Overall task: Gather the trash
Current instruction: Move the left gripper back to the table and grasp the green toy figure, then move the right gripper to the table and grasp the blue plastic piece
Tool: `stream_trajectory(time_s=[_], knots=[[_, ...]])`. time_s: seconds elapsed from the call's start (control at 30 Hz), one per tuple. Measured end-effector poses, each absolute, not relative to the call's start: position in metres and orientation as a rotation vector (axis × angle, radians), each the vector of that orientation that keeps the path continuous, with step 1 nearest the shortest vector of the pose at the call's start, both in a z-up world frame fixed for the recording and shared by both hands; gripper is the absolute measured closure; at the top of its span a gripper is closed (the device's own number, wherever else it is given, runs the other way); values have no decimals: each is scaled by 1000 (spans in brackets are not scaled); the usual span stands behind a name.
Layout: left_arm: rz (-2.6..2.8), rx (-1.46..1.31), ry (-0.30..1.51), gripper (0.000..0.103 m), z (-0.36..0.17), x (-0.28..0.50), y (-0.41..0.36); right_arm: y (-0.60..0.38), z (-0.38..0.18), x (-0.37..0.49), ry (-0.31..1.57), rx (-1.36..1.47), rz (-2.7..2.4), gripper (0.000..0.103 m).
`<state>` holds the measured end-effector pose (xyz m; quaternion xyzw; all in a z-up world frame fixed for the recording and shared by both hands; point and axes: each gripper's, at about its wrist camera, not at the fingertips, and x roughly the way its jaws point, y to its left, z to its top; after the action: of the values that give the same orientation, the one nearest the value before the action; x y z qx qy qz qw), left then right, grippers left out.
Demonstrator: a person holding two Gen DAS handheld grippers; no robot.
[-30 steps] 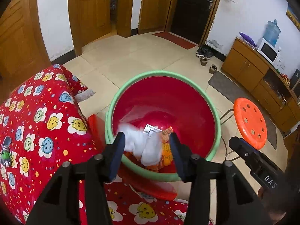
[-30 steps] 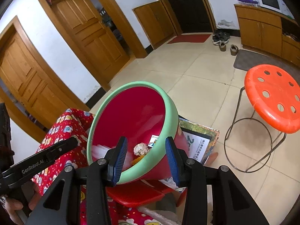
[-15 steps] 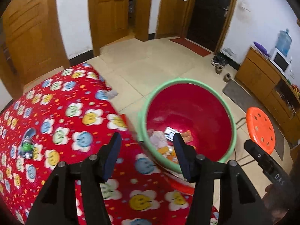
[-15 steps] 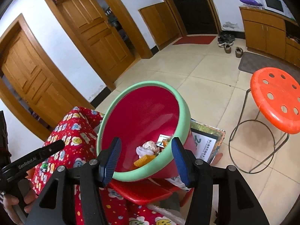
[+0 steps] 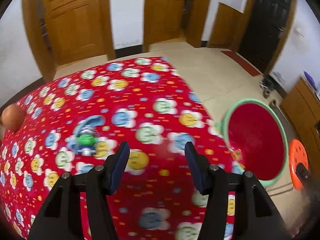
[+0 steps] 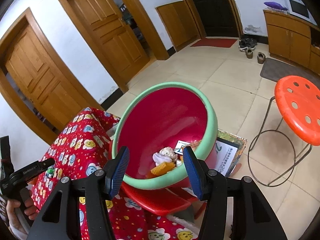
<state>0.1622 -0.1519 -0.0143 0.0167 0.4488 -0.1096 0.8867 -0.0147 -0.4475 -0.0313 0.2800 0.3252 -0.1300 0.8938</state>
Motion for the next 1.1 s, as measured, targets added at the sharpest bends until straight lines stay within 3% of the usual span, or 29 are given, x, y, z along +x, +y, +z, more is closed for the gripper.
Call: stream_trajectory(time_s=[0.37, 0.47, 0.67, 0.8, 1.1], knots=[[-96, 3, 965, 47, -36, 193, -96, -440, -31, -7, 693, 562, -261, 46], [-73, -2, 987, 57, -44, 201, -87, -440, -31, -6, 693, 558, -263, 46], [-86, 10, 985, 62, -51, 208, -85, -438, -33, -3, 700, 557, -260, 46], [-71, 50, 975, 75, -53, 208, -89, -438, -34, -3, 702, 557, -259, 46], [-128, -19, 975, 75, -44, 188, -84, -429, -24, 3, 693, 521, -240, 46]])
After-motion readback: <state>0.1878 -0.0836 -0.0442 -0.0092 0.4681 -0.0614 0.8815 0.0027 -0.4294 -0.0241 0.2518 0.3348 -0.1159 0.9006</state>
